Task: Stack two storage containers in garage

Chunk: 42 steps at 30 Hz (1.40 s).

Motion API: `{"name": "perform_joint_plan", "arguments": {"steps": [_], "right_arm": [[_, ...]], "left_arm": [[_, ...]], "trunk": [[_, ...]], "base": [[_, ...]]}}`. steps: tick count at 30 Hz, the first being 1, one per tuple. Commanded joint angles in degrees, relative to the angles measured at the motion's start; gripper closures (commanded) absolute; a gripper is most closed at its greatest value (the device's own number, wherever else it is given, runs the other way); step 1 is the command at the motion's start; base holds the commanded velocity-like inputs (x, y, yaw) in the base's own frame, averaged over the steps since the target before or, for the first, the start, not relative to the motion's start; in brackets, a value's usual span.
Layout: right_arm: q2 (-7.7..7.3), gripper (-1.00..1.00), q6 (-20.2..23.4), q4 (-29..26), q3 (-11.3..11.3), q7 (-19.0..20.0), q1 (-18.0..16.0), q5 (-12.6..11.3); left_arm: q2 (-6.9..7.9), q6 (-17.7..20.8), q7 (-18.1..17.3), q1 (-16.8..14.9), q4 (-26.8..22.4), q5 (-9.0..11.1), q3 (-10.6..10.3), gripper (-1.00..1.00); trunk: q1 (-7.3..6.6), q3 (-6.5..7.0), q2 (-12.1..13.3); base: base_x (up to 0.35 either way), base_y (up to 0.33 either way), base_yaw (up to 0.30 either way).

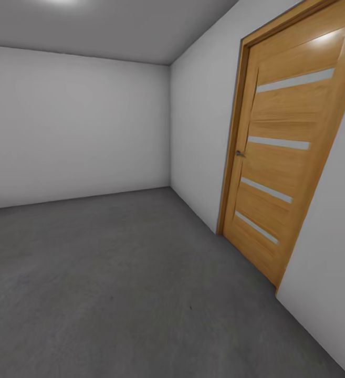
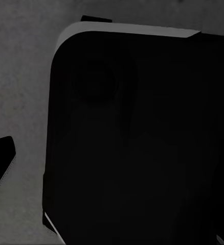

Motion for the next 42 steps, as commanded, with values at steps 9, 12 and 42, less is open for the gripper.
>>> {"name": "perform_joint_plan", "arguments": {"steps": [9,12,42], "right_arm": [[0.07,-1.0,-0.1,0.0,0.1,0.0,0.0,0.1],[0.07,-1.0,-0.1,0.0,0.1,0.0,0.0,0.1],[-0.12,-1.0,0.1,0.0,0.3,0.1,0.0,0.3]], "left_arm": [[0.05,-0.2,0.1,0.0,0.0,0.4,0.3,-1.0],[0.06,-0.2,0.1,0.0,0.0,0.4,0.3,-1.0],[-0.02,0.0,0.1,0.0,0.0,0.4,0.2,-1.0]], "trunk": [[0.03,-0.04,0.0],[0.03,-0.04,0.0],[0.03,-0.04,0.0]], "base": [[0.324,0.0,-0.123],[0.324,0.0,-0.229],[0.32,0.096,-0.111]]}}
